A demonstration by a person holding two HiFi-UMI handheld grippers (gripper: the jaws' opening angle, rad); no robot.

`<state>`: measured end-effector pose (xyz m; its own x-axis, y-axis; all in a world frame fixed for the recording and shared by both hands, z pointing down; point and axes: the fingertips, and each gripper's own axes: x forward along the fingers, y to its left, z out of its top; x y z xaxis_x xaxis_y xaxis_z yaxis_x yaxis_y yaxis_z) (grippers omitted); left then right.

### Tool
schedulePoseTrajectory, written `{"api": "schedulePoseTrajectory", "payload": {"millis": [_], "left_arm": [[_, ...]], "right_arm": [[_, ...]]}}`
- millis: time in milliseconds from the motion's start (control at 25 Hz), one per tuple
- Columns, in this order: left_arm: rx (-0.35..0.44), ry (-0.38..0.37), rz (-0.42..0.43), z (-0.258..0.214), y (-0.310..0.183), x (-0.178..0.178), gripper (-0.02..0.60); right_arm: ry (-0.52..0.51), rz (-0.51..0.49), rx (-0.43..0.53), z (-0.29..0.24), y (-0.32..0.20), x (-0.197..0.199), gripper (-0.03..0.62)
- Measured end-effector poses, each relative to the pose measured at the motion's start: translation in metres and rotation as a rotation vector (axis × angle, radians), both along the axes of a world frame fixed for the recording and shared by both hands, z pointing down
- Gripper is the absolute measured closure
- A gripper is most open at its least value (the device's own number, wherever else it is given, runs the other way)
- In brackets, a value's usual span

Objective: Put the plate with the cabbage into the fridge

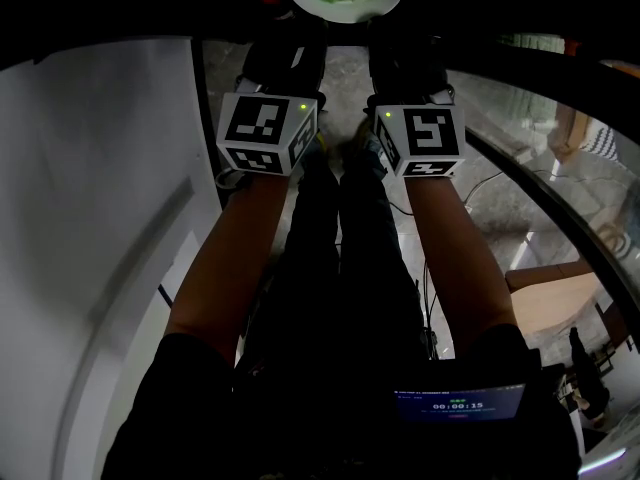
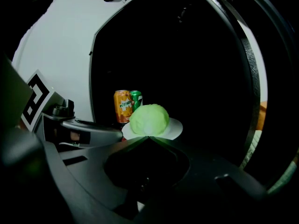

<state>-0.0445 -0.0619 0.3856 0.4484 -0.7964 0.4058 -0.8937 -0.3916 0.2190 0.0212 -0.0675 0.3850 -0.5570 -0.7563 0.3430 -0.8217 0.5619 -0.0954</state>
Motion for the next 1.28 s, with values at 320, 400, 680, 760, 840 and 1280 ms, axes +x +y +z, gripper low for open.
{"api": "schedulePoseTrajectory", "payload": {"millis": [320,400,680,760,840,1280], "left_arm": [[0.024,0.015,0.005,0.000,0.006,-0.005,0.571],[0.046,0.012,-0.001,-0.006,0.008,-0.008,0.571],[0.100,-0.001,-0.039,-0.030,0.020,-0.017,0.571],[0.113,-0.006,-0.046,-0.035,0.023,-0.020,0.571],[0.123,-0.009,-0.051,-0.041,0.026,-0.022,0.571],[0.191,-0.018,-0.048,-0.071,0.037,-0.025,0.571]], "right_arm": [[0.006,-0.001,0.023,-0.003,0.004,0.005,0.591],[0.005,-0.011,0.036,-0.009,0.005,0.006,0.591],[0.009,-0.015,0.088,-0.031,0.008,0.011,0.591],[0.017,-0.010,0.105,-0.038,0.009,0.013,0.591],[0.018,-0.002,0.111,-0.045,0.012,0.016,0.591],[0.015,0.021,0.141,-0.062,0.029,0.024,0.591]]}}
